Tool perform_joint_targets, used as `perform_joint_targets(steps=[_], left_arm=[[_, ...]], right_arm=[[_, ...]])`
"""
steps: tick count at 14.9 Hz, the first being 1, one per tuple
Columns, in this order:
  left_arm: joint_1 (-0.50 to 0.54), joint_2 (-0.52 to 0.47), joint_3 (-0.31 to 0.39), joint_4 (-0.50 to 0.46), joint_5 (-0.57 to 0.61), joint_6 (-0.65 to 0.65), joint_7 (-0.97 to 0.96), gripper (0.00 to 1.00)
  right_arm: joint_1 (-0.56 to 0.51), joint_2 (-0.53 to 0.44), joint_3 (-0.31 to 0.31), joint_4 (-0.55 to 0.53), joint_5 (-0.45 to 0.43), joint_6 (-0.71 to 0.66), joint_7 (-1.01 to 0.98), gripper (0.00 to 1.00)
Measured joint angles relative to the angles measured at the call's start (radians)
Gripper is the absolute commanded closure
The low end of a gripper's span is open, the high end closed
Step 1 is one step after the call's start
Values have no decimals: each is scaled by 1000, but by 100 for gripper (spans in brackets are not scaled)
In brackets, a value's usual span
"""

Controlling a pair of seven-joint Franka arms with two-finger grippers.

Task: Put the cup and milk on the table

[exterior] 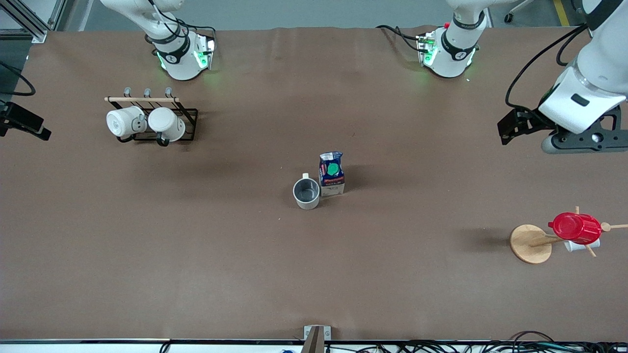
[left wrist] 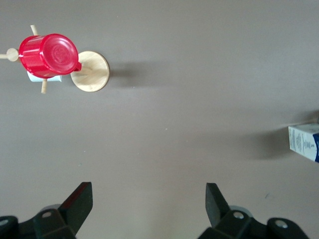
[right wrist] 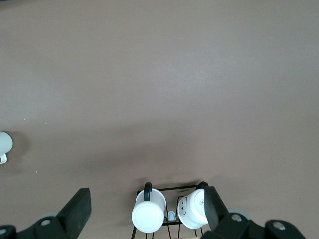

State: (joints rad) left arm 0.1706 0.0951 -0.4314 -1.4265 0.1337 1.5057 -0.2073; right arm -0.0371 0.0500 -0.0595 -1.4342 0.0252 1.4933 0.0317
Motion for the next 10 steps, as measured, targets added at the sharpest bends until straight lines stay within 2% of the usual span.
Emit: perform_joint_targets(steps=[4,5,8,10], left_arm=[[1,-49,21,-3,-39,-26,41,0],[-16,-60,55,-11,-56,-28,54,0],[-153,-102,259,-72,-95,-31,142,0],[-200,-136,333,-119,-121,-31,168,0]], right_arm=[[0,0,0,0,0,-1,0,0],[0,0,0,0,0,-1,0,0],[0,0,0,0,0,-2,0,0],[0,0,-1,0,0,-2,0,0]])
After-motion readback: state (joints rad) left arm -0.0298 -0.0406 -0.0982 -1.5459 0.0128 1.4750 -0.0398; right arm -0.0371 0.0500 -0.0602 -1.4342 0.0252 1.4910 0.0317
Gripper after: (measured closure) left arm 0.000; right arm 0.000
